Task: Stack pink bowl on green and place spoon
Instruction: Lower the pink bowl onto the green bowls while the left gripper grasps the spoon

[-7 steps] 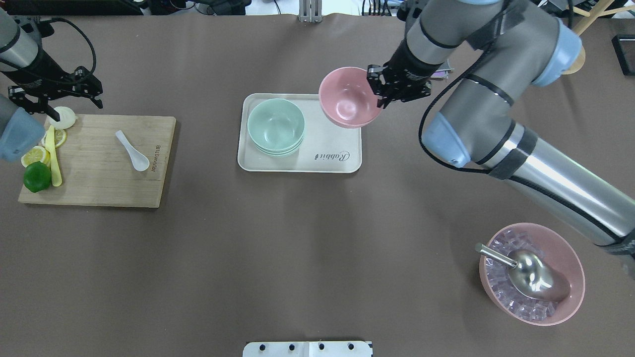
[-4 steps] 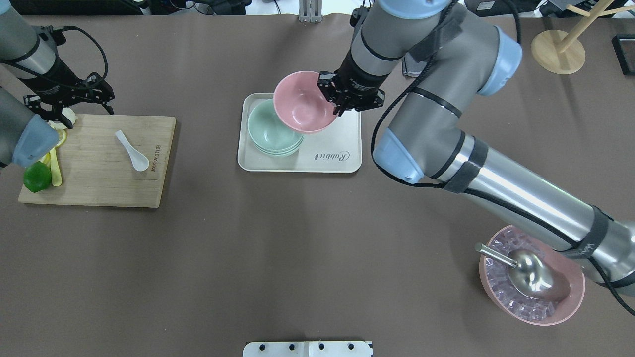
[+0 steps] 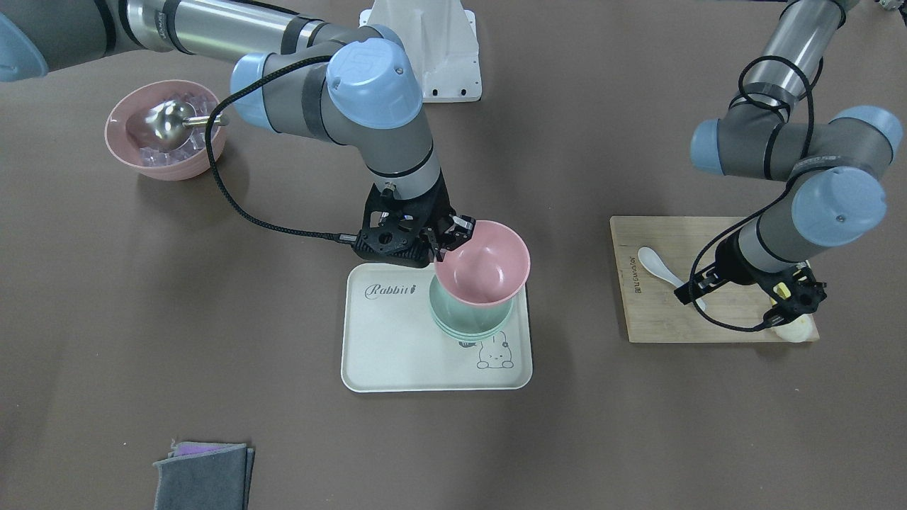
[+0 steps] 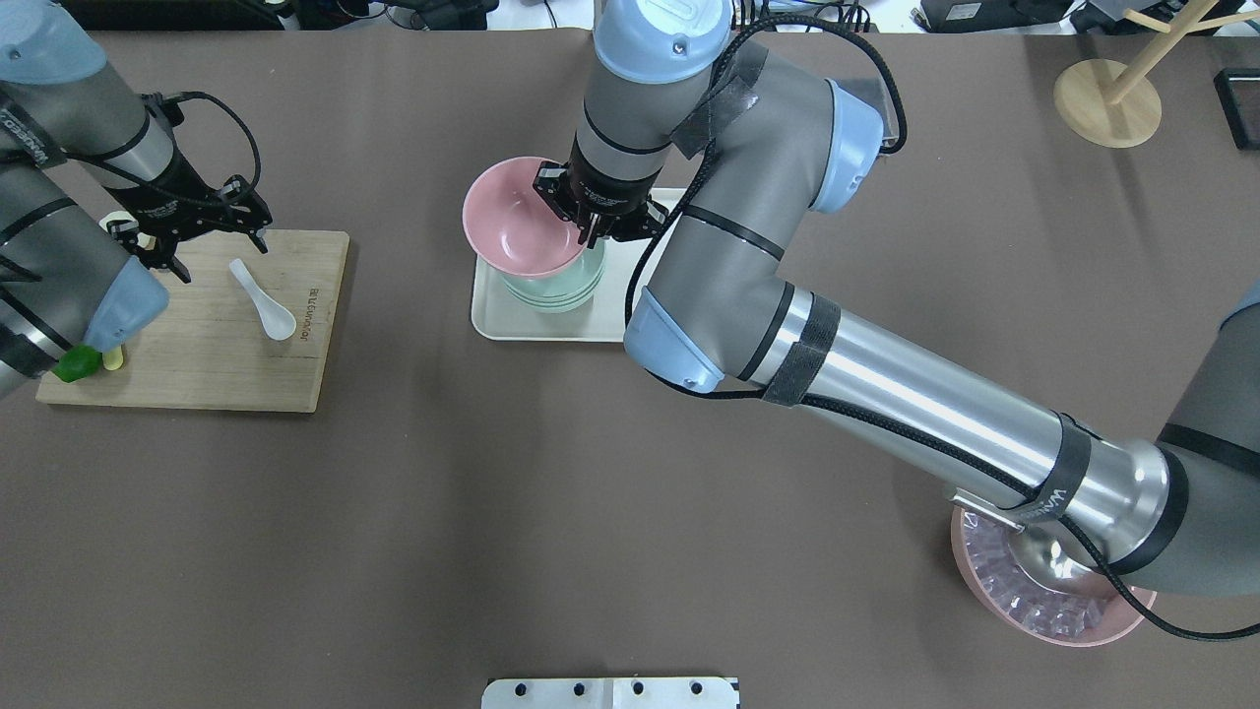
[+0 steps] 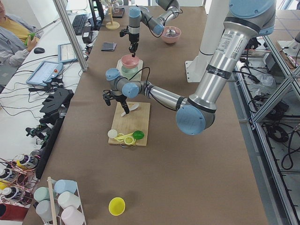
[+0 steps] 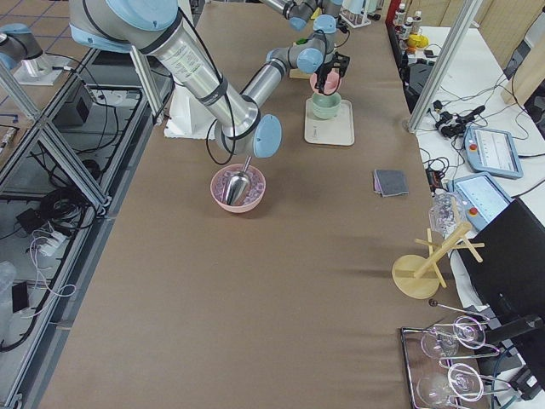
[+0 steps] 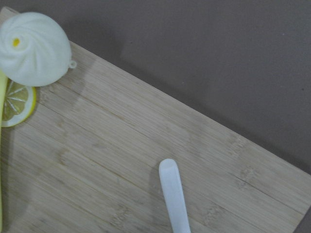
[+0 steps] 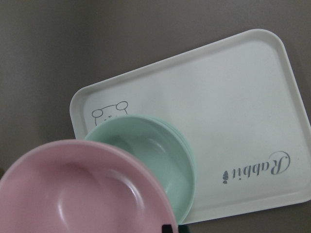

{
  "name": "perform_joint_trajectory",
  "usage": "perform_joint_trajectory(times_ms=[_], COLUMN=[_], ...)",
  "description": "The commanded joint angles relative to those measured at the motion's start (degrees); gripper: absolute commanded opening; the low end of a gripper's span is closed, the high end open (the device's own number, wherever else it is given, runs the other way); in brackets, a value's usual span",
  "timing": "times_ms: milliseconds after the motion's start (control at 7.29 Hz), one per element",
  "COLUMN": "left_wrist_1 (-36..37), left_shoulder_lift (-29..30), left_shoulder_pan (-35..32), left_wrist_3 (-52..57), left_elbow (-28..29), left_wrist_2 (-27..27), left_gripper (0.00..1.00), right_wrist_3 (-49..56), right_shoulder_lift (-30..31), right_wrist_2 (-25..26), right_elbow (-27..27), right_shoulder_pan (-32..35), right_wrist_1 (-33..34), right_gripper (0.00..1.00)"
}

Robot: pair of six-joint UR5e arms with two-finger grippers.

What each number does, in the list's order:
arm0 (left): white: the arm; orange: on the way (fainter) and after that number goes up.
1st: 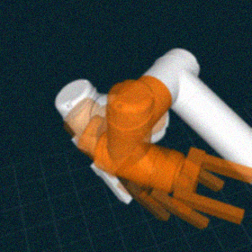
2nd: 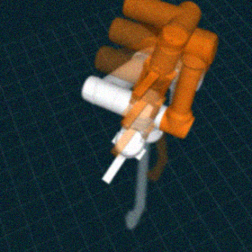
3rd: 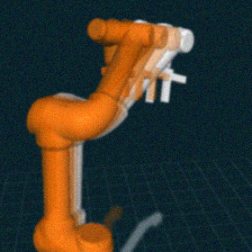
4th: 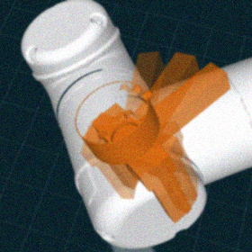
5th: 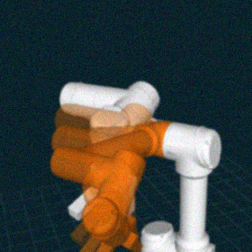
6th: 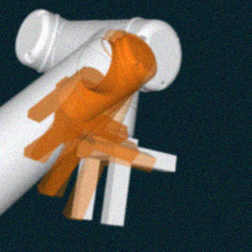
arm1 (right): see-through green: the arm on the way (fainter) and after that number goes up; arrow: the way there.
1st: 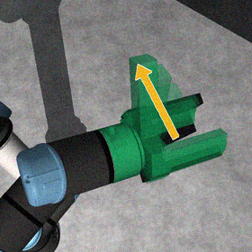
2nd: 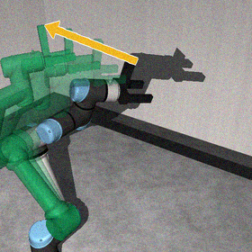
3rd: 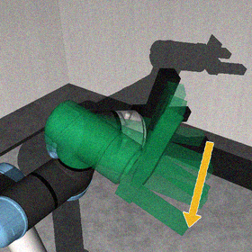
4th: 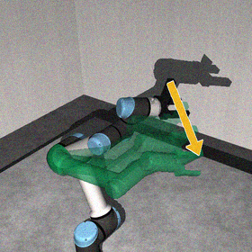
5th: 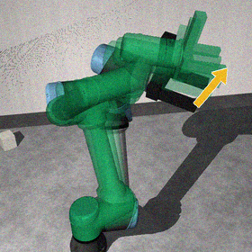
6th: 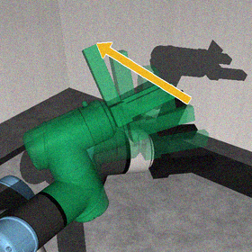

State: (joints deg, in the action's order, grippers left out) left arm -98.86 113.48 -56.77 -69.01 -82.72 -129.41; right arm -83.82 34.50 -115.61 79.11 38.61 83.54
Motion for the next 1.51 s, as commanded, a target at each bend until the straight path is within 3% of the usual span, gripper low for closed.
perform_joint_trajectory(times_ms=[0,412,686,824,961,1098,1373], left_wrist_1=[-1.25,-1.34,-1.43,-1.43,-1.43,-1.43,-1.43], left_shoulder_lift=[-0.19,-0.72,-0.72,-0.72,-0.72,-0.81,-0.20], left_shoulder_pan=[1.57,2.36,3.07,3.07,3.07,3.07,3.07], left_wrist_3=[-2.44,-4.19,-4.38,-4.38,-4.55,-4.56,-4.55], left_elbow=[0.63,-0.07,0.28,0.37,0.37,0.46,0.28], left_wrist_2=[0.64,0.91,0.91,0.91,0.91,0.91,0.74], left_gripper=[0.90,0.85,0.72,0.64,0.29,0.00,0.00], right_wrist_3=[-0.64,-1.17,-1.17,-0.91,-0.90,-0.73,0.49], right_shoulder_lift=[0.30,0.39,0.39,0.39,0.48,1.61,6.51], right_wrist_2=[0.21,0.21,0.21,0.21,-0.31,-1.45,-5.92], right_elbow=[-2.47,-2.82,-2.83,-2.83,-2.74,-1.78,3.82], right_shoulder_pan=[-0.46,-0.37,-0.37,-0.37,1.02,1.73,4.88], right_wrist_1=[-3.11,-3.47,-3.82,-4.08,-5.65,-6.63,-6.55], right_gripper=[0.00,0.00,0.00,0.97,1.00,1.00,1.00])
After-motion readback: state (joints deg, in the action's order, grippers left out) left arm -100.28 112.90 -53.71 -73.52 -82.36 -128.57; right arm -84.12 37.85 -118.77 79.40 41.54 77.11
